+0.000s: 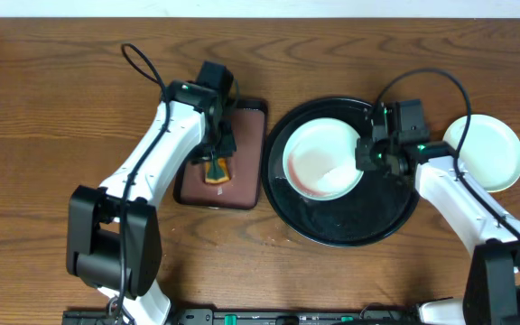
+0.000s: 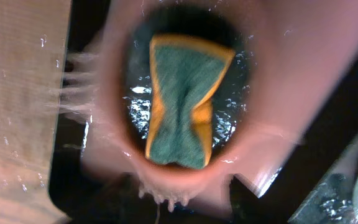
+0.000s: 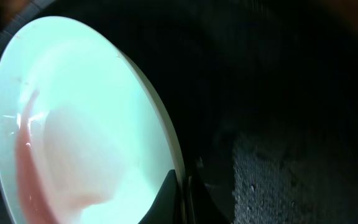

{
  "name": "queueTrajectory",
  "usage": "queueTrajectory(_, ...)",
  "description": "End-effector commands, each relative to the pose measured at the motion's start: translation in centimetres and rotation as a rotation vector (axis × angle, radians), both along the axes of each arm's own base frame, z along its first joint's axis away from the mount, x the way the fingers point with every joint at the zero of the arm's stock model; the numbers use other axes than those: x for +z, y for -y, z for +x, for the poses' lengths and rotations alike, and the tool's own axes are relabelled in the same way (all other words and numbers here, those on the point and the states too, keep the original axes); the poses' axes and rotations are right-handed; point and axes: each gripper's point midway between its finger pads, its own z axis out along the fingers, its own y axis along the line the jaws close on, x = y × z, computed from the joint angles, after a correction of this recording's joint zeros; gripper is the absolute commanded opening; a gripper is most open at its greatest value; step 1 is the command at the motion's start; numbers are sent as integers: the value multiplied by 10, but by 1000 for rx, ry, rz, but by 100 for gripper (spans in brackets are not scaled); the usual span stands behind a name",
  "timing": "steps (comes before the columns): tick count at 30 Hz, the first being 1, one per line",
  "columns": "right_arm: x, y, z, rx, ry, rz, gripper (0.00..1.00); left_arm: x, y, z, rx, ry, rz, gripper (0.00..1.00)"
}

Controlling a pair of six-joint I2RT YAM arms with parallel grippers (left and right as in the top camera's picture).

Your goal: Clean dirty plates on tray and stack at the side

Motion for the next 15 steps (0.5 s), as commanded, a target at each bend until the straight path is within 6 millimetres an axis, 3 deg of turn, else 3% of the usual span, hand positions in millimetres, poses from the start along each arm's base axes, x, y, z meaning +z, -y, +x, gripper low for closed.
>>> queueTrajectory(1, 33, -17, 14, 62, 77, 6, 1, 16, -9, 5, 8, 31, 0, 62)
queueTrajectory(5, 59, -37, 25, 102, 140, 21, 1, 47, -20, 8, 49, 92, -42, 68)
queueTrajectory(9, 87, -63, 34, 139, 208, 45, 1, 92, -29, 6, 105, 198, -168, 70)
queueTrajectory(15, 123, -119, 40, 215, 370, 46, 1, 166, -56, -17, 168, 410, -243, 71)
